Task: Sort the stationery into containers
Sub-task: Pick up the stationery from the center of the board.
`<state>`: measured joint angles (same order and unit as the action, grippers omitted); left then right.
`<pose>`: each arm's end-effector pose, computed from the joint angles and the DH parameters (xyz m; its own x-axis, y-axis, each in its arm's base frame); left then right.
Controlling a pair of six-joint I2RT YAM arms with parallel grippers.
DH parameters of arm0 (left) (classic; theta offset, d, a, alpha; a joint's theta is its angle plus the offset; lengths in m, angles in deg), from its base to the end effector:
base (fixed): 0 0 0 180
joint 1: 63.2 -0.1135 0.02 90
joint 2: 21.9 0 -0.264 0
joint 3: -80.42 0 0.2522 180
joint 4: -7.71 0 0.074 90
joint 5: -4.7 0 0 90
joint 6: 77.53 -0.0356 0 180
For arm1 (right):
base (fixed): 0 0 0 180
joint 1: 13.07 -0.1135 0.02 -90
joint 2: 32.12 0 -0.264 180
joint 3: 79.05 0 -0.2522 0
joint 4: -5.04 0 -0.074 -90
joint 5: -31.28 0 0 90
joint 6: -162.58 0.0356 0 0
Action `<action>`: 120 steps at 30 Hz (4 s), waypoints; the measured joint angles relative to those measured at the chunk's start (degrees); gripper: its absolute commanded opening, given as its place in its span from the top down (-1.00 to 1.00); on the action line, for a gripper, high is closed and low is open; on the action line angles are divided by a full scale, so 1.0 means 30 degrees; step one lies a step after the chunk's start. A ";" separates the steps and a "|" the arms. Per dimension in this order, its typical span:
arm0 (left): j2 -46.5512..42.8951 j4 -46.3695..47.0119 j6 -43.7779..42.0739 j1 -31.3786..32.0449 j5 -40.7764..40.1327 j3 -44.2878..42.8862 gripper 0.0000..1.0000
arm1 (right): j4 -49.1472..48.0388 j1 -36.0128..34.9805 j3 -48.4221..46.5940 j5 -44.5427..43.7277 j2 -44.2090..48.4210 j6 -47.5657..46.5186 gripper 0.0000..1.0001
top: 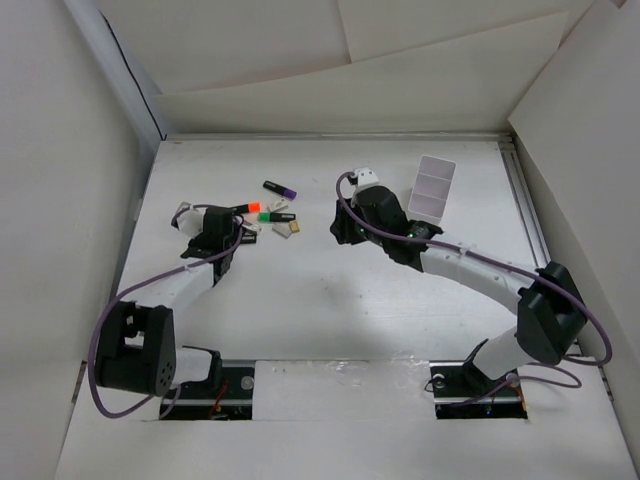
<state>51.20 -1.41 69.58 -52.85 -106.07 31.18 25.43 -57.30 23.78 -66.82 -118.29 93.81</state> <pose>0.2619 -0.0350 0.2057 -0.1861 -0.7641 -0.6176 -0.5173 0.6106 -0.5996 0.2519 0.2382 0.2838 -0.5460 -0.0312 -0.8372 -0.4344 0.8650 0.2511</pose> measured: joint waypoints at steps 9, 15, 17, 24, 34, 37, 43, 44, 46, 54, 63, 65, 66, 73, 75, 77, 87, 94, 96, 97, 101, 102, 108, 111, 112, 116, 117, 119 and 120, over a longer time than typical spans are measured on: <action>0.3031 0.0262 0.0816 -0.0692 0.0736 -0.0211 -0.02 | -0.0270 0.0240 0.0197 0.0903 0.0058 -0.0007 0.13; 0.3665 0.1107 0.1311 -0.1902 0.1501 -0.0219 -0.02 | -0.0299 0.0240 0.0197 0.1035 0.0058 -0.0007 0.13; 0.3854 0.1333 0.1399 -0.1894 0.1588 -0.0255 0.01 | -0.0299 0.0240 0.0197 0.1115 0.0058 -0.0007 0.13; 0.5151 0.1399 0.1654 -0.1865 0.1625 -0.1392 0.18 | -0.0313 0.0240 0.0197 0.1144 0.0058 -0.0007 0.13; 0.6608 -0.0226 0.1574 -0.1654 0.0095 -0.3198 0.45 | -0.0364 0.0240 0.0197 0.1399 0.0058 0.0000 0.13; 0.7337 -0.1202 0.1239 -0.1399 -0.0401 -0.4284 0.42 | -0.0372 0.0240 0.0197 0.1566 0.0080 0.0000 0.13; 0.9027 -0.2827 0.0284 -0.1137 -0.0663 -0.6739 0.33 | -0.0372 0.0262 0.0211 0.1712 0.0546 0.0015 0.13; 0.9034 -0.2849 0.0219 -0.1122 -0.0663 -0.6739 0.33 | -0.0372 0.0313 0.0219 0.1727 0.0678 0.0022 0.13; 0.9034 -0.2805 0.0073 -0.1100 -0.0678 -0.6739 0.30 | -0.0379 0.0357 0.0219 0.1800 0.0896 0.0051 0.13; 0.8910 -0.2470 -0.0299 -0.1100 -0.0590 -0.6506 0.37 | -0.0423 0.0379 0.0328 0.1953 0.1290 0.0058 0.13; 0.8342 -0.2390 -0.0670 -0.1100 -0.0452 -0.5938 0.94 | -0.0401 0.0379 0.0816 0.1967 0.1814 0.0058 0.13; 0.7774 -0.2506 -0.0670 -0.1100 -0.0350 -0.5377 0.94 | -0.0408 0.0379 0.0816 0.1982 0.1887 0.0058 0.03; 0.7351 -0.2616 -0.0670 -0.1100 -0.0277 -0.4969 0.94 | -0.0423 0.0379 0.0816 0.1982 0.1894 0.0066 0.00; 0.2339 -0.3650 -0.0736 -0.0809 -0.0255 -0.3126 1.00 | -0.0503 0.0379 0.0816 0.2929 0.1836 0.0007 -0.19; 0.0743 -0.3679 -0.0765 -0.0204 -0.0532 -0.3009 1.00 | -0.0532 0.0350 0.0816 0.3563 0.1829 -0.0022 -0.24; -0.0597 -0.3592 -0.0852 0.0510 -0.0590 -0.2965 1.00 | -0.0576 0.0335 0.0816 0.4269 0.1829 -0.0022 -0.29; -0.3038 -0.0379 -0.1239 0.0896 0.3461 0.0539 1.00 | -0.1814 0.0328 0.0816 0.7963 0.1814 0.0197 -0.50; -0.4335 0.2652 -0.1588 0.0903 0.7082 0.1763 0.97 | -0.3096 0.0175 0.0721 1.0200 -0.0160 0.0962 -0.52; -0.4779 0.3614 -0.1625 0.0903 0.7941 0.1989 0.97 | -0.3096 0.0087 0.0721 1.0302 -0.0597 0.1086 -0.52; -0.4947 0.4051 -0.1654 0.0903 0.8335 0.2120 0.97 | -0.3096 0.0087 0.0721 1.0338 -0.0714 0.1166 -0.52; -0.5187 0.5646 -0.1654 0.0903 0.9814 0.2987 0.97 | -0.3563 0.0087 0.0721 1.0367 -0.0838 0.1362 -0.46; -0.5173 0.5807 -0.1647 0.0903 1.0112 0.3184 0.97 | -0.3716 0.0087 0.0714 1.0397 -0.0903 0.1435 -0.44; -0.5144 0.7337 -0.2069 0.1129 1.1220 0.3963 0.97 | -0.4116 0.0131 0.0648 1.0491 -0.1530 0.1931 -0.19; -0.5136 0.8655 -0.2361 0.1217 1.1905 0.4641 0.95 | -0.4211 0.0240 0.0444 1.0477 -0.1763 0.2280 0.02; -0.5071 0.9143 -0.2528 0.1260 1.2211 0.4874 0.95 | -0.4291 0.0240 0.0262 1.0469 -0.1931 0.2331 0.13; -0.4364 1.0528 -0.3366 0.1443 1.3238 0.5144 0.95 | -0.4517 0.0634 -0.0328 1.0360 -0.2361 0.2783 0.18; -0.4248 1.0921 -0.3650 0.1625 1.3304 0.5217 0.95 | -0.4503 0.0823 -0.0466 1.0338 -0.2375 0.2878 0.07; -0.4175 1.1468 -0.4218 0.2251 1.3384 0.5435 0.95 | -0.4524 0.1180 -0.0918 1.0207 -0.2514 0.3126 -0.02; -0.4167 1.1562 -0.4510 0.2616 1.3420 0.5493 0.95 | -0.4554 0.1348 -0.1231 1.0105 -0.2637 0.3228 -0.02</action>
<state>38.70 33.28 56.05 -45.01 -65.81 47.66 11.77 -53.25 20.08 -36.50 -126.20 103.49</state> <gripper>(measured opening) 0.246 0.500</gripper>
